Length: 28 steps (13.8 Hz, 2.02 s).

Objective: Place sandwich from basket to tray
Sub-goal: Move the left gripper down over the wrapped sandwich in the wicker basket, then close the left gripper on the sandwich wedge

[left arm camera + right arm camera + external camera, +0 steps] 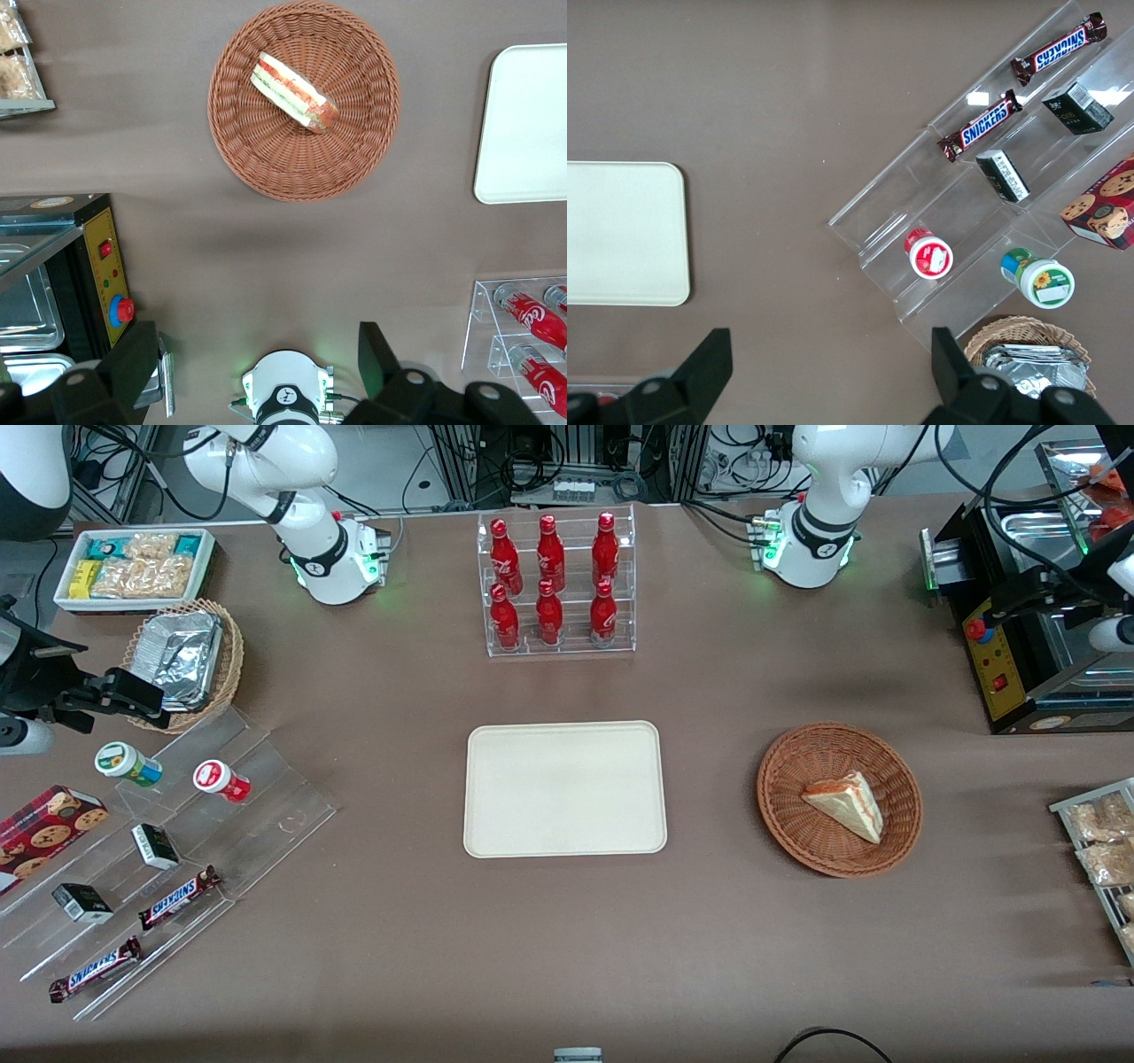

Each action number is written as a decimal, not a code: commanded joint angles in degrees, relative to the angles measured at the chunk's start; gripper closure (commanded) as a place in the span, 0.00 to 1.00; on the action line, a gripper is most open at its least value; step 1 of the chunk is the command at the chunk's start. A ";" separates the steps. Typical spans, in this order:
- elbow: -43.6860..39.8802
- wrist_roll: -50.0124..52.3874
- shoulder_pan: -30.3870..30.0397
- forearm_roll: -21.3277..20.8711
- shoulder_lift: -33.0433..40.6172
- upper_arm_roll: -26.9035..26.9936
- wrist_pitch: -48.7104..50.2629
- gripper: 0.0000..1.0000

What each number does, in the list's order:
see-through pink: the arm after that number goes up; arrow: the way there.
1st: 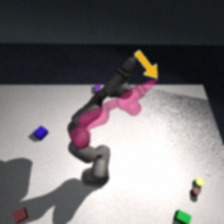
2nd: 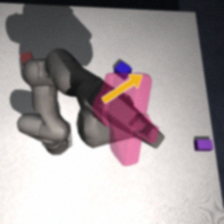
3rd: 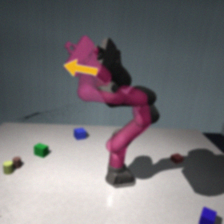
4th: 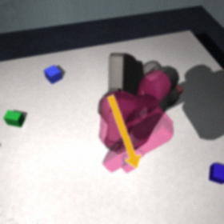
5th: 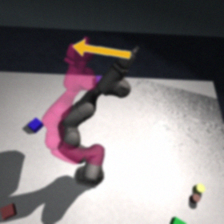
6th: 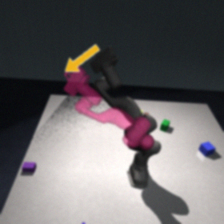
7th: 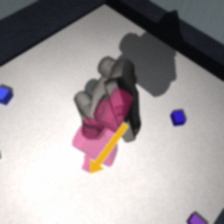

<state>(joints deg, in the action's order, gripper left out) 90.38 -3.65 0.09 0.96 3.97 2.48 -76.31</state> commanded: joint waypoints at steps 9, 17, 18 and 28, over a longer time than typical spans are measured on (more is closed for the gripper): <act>17.42 23.64 1.14 -2.27 -7.23 0.59 -29.81 0.00; 36.09 52.07 6.49 -2.27 -12.75 0.68 -61.93 0.00; 36.18 52.34 6.50 -2.27 -13.46 0.77 -62.99 0.00; 36.88 57.09 6.76 -2.19 -19.53 0.77 -66.60 0.00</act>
<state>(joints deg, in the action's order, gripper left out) 126.98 51.07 5.88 -0.38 -15.01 2.66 -141.58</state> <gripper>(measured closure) 0.000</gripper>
